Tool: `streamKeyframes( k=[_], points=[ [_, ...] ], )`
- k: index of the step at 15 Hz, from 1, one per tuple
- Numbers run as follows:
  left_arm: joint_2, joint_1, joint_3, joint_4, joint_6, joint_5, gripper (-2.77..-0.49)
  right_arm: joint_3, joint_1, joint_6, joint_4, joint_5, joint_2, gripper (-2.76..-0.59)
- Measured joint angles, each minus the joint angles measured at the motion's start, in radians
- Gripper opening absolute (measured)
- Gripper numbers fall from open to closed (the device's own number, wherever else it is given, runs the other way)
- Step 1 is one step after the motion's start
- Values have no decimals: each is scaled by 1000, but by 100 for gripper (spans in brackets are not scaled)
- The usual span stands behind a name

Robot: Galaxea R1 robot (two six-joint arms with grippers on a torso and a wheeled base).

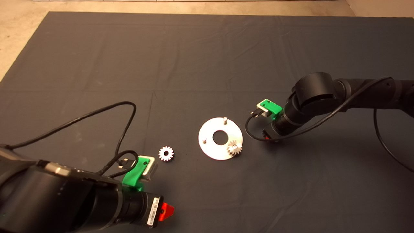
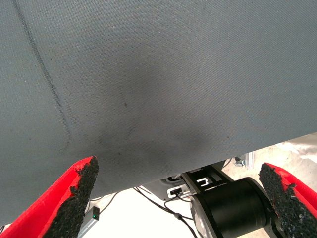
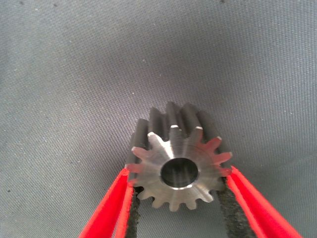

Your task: Install three planetary gears onto the carrier pins

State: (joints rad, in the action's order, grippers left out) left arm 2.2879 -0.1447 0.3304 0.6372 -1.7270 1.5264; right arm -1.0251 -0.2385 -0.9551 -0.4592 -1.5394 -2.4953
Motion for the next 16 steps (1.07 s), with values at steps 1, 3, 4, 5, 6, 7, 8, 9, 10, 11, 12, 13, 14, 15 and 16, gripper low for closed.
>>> streamKeyframes(
  k=[1, 3, 4, 5, 6, 7, 8, 9, 10, 11, 12, 13, 14, 15, 16],
  points=[
    [0, 0, 0, 0, 0, 0, -92, 0, 0, 0, 0, 0, 0, -236],
    [0, 0, 0, 0, 0, 0, -92, 0, 0, 0, 0, 0, 0, -239],
    [0, 0, 0, 0, 0, 0, -92, 0, 0, 0, 0, 0, 0, -239],
    [0, 0, 0, 0, 0, 0, -92, 0, 0, 0, 0, 0, 0, -241],
    [0, 0, 0, 0, 0, 0, -92, 0, 0, 0, 0, 1, 0, -242],
    [0, 0, 0, 0, 0, 0, -92, 0, 0, 0, 0, 1, 1, -242],
    [0, 0, 0, 0, 0, 0, -92, 0, 0, 0, 0, 2, 2, -243],
    [0, 0, 0, 0, 0, 0, -92, 0, 0, 0, 0, 2, 2, -244],
    [0, 0, 0, 0, 0, 0, -92, 0, 0, 0, 0, 2, 2, -247],
    [0, 0, 0, 0, 0, 0, -92, 0, 0, 0, 0, 2, 2, -247],
    [0, 0, 0, 0, 0, 0, -92, 0, 0, 0, 0, 2, 2, -248],
    [0, 0, 0, 0, 0, 0, -92, 0, -1, 0, 0, 2, 1, -251],
    [0, 0, 0, 0, 0, 0, -92, 0, -1, 0, 0, 3, 2, -251],
    [0, 0, 0, 0, 0, 0, -92, 0, -3, 0, 0, 3, 1, -252],
    [0, 0, 0, 0, 0, 0, -92, 0, -5, 0, 0, 4, 1, -253]
  ],
)
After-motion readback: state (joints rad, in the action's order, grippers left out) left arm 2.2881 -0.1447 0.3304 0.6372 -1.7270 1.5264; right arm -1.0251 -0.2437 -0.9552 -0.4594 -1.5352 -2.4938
